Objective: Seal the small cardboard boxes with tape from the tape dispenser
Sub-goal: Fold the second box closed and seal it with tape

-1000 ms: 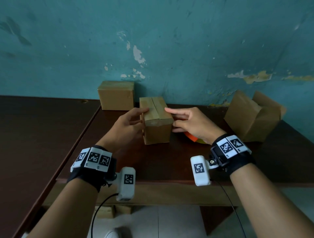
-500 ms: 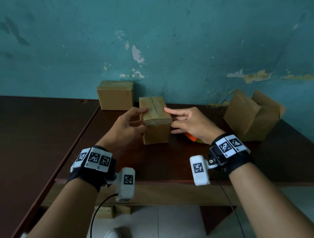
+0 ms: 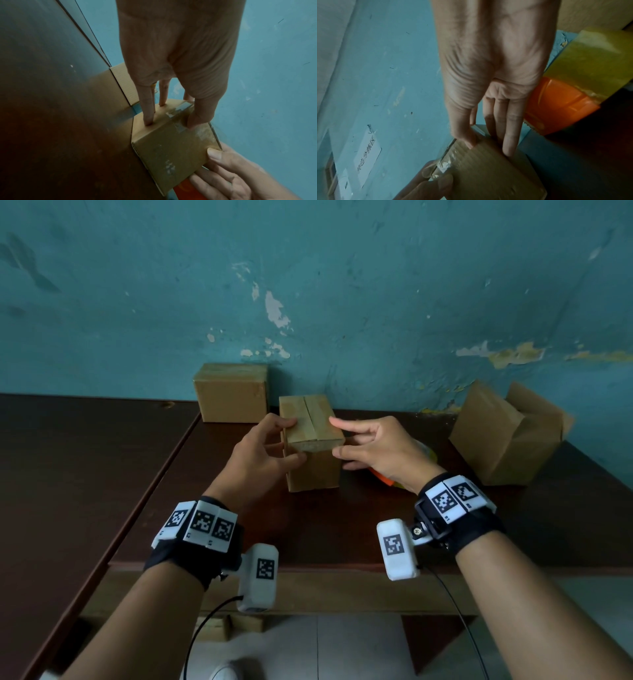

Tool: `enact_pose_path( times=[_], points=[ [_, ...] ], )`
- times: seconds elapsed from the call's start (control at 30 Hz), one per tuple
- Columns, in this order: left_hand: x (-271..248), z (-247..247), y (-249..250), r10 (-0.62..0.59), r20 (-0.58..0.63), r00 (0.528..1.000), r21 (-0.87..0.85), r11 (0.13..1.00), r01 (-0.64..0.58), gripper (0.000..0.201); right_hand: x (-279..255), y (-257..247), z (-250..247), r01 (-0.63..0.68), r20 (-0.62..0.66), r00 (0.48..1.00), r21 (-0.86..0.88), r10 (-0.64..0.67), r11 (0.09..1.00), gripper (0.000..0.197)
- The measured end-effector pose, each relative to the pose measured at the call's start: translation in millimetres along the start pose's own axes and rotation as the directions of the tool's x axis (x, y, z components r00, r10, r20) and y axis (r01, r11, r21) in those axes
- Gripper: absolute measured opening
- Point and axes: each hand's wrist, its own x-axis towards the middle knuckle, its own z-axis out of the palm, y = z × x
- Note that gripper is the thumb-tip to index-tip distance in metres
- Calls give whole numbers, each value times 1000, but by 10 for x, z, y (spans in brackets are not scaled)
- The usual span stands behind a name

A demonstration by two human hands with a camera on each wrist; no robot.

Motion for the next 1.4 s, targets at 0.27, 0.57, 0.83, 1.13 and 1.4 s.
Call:
enact_pose_path(
  times=[0.27, 0.57, 0.83, 1.13, 1.4],
  points=[
    [-22, -33, 84, -65, 53, 997, -117, 991, 70, 50, -11, -16, -34, -22, 40, 999, 47, 20, 999, 59],
    [-67, -51, 143, -130, 86, 988, -251, 957, 147, 45, -44, -59, -95, -56, 112, 993, 97, 46, 994, 55],
    [-63, -55, 133, -156, 100, 983, -298, 938, 179, 39, -38, -60, -95, -58, 114, 992, 106, 46, 993, 56],
    [-26, -39, 85, -116, 77, 990, -258, 957, 132, 39, -42, -58, -77, -50, 102, 994, 109, 38, 993, 58],
    [-39, -56, 82, -153, 116, 981, -312, 932, 182, 41, -36, -47, -93, -52, 112, 993, 107, 40, 993, 55]
  ],
)
